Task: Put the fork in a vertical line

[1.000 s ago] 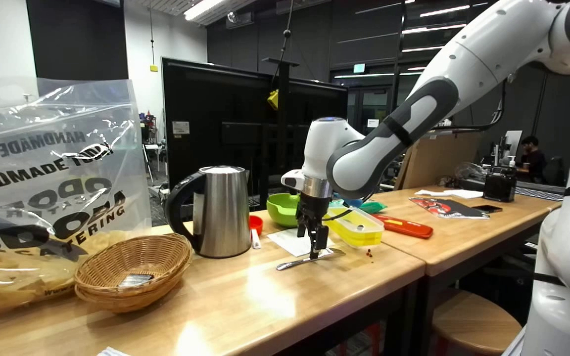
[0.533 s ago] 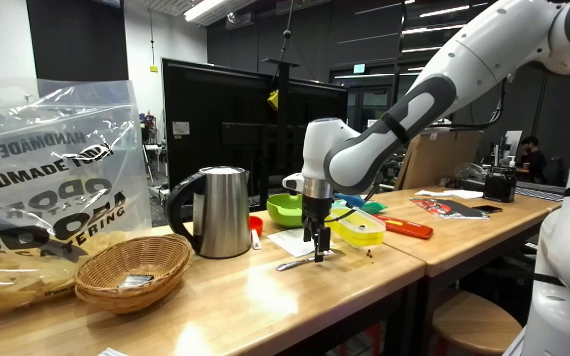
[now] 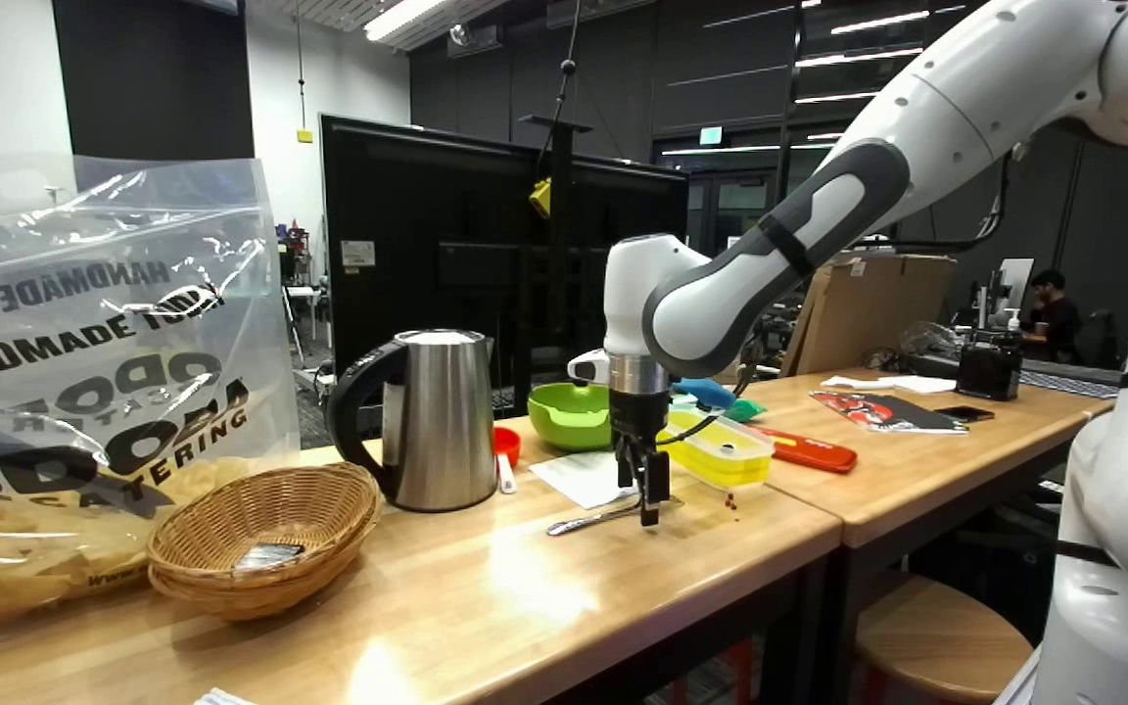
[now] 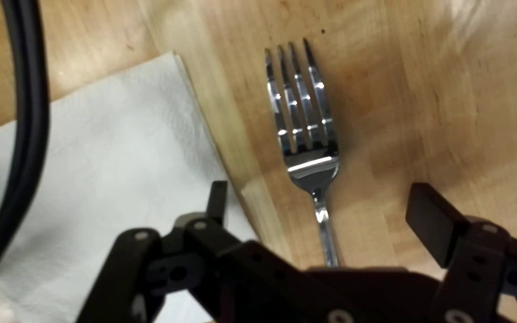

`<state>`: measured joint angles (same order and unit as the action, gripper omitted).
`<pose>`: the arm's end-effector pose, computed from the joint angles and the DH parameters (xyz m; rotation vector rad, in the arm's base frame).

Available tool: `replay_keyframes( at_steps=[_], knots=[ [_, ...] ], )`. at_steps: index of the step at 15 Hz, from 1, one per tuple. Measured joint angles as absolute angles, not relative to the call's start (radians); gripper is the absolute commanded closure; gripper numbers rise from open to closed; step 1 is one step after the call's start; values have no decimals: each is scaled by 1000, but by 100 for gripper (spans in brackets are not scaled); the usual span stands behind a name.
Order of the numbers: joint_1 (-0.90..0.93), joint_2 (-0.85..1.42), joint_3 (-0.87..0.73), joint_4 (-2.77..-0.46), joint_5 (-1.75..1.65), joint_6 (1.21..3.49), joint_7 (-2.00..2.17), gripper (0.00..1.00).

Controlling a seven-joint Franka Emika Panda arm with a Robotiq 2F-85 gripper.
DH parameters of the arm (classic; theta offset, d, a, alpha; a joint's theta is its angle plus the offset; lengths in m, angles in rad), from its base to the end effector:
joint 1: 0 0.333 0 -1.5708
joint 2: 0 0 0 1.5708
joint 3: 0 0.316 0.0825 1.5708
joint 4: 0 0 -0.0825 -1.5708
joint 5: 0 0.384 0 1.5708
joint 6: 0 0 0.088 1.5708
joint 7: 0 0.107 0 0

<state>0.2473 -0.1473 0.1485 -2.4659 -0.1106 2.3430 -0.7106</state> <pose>0.4285 0.1769 0.3516 2.5229 1.6918 0.0086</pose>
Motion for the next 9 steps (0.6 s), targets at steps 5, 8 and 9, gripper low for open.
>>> replay_keyframes(
  at_steps=[5,8,9],
  knots=[
    [247,-174,145,-2481,-109,2309,-722,39],
    [246,-177,139,-2487,-109,2308,-724,64],
    [246,-177,137,-2488,-109,2308,-726,71]
  ],
)
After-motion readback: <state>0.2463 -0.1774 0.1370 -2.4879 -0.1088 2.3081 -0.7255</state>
